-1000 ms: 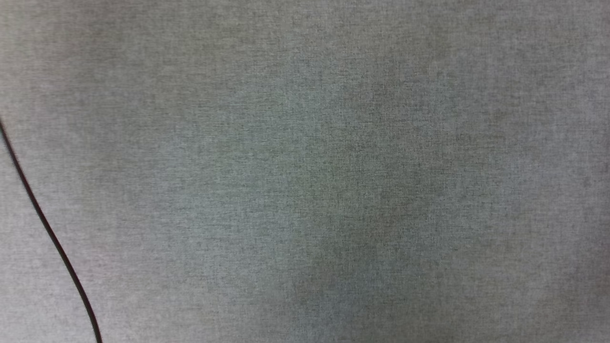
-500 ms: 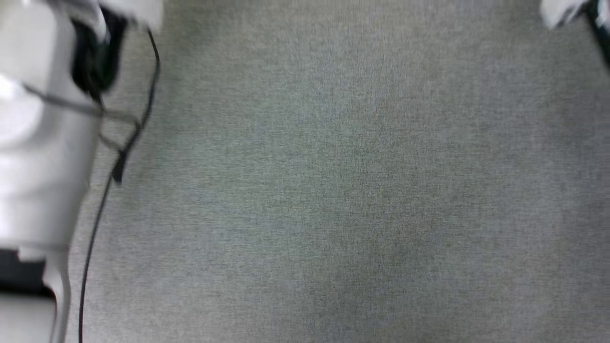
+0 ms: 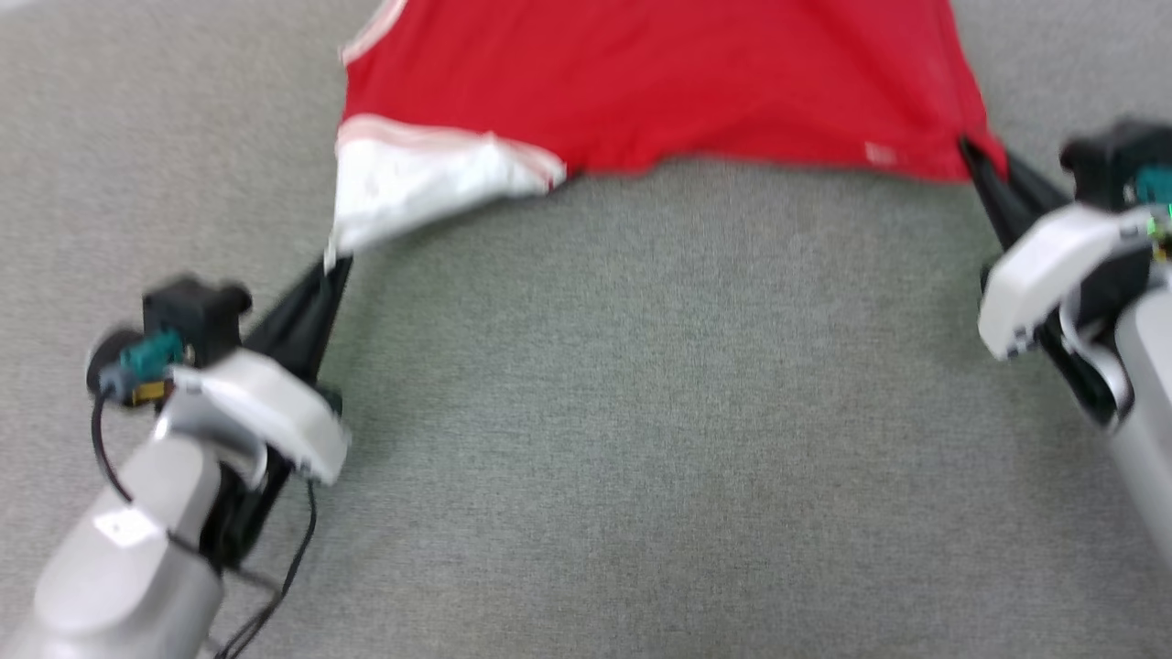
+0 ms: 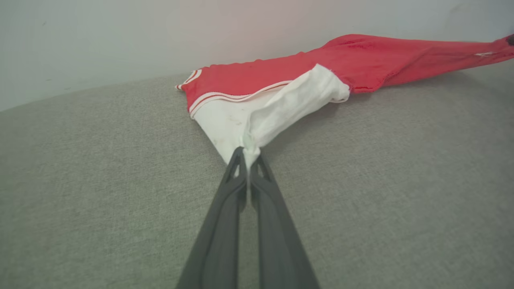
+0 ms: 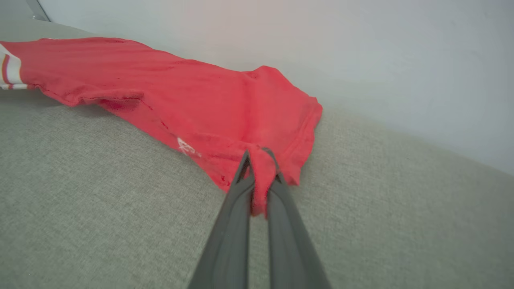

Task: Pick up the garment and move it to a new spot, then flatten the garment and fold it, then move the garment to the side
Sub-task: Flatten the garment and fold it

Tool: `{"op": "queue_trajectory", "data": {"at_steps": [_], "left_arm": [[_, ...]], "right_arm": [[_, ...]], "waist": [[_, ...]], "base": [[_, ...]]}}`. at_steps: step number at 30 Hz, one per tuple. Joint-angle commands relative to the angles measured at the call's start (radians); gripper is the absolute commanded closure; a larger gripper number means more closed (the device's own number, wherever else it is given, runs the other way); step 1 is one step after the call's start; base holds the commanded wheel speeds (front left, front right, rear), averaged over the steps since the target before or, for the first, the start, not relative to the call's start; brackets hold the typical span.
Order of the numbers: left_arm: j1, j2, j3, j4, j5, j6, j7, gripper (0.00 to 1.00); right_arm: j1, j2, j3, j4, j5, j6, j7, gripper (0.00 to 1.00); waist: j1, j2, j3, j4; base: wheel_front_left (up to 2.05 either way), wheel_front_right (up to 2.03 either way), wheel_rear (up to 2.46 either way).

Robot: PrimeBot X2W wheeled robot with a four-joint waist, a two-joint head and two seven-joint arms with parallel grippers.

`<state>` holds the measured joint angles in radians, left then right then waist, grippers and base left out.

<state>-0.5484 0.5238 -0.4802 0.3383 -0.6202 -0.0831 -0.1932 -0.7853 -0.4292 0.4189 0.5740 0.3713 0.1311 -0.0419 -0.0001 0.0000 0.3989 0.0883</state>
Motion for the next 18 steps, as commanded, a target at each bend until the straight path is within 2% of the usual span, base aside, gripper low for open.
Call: {"op": "queue_trajectory", "data": {"at_steps": [1,7,9,18], "left_arm": [[0.05,0.014,-0.002,-0.026,-0.012,0.01,0.012,1.0],[0.244,0.089,0.0,-0.17,-0.051,0.06,0.078,1.0],[0.308,0.11,-0.005,-0.215,-0.073,0.072,0.113,1.0],[0.575,0.203,-0.002,-0.443,-0.178,0.139,0.224,1.0]], "right_arm": [[0.043,-0.012,-0.008,-0.008,0.018,-0.001,0.002,1.0],[0.202,-0.049,-0.041,-0.027,0.084,-0.001,0.005,1.0],[0.254,-0.038,-0.075,-0.031,0.134,-0.001,0.011,1.0],[0.486,-0.067,-0.114,-0.145,0.236,-0.001,0.072,1.0]], "waist": [[0.0001,0.0,-0.053,0.01],[0.0001,0.0,-0.135,0.011],[0.0001,0.0,-0.164,0.01],[0.0001,0.0,-0.266,-0.003]], "base": [[0.0,0.0,0.0],[0.0,0.0,0.0],[0.0,0.0,0.0],[0.0,0.0,0.0]]}}
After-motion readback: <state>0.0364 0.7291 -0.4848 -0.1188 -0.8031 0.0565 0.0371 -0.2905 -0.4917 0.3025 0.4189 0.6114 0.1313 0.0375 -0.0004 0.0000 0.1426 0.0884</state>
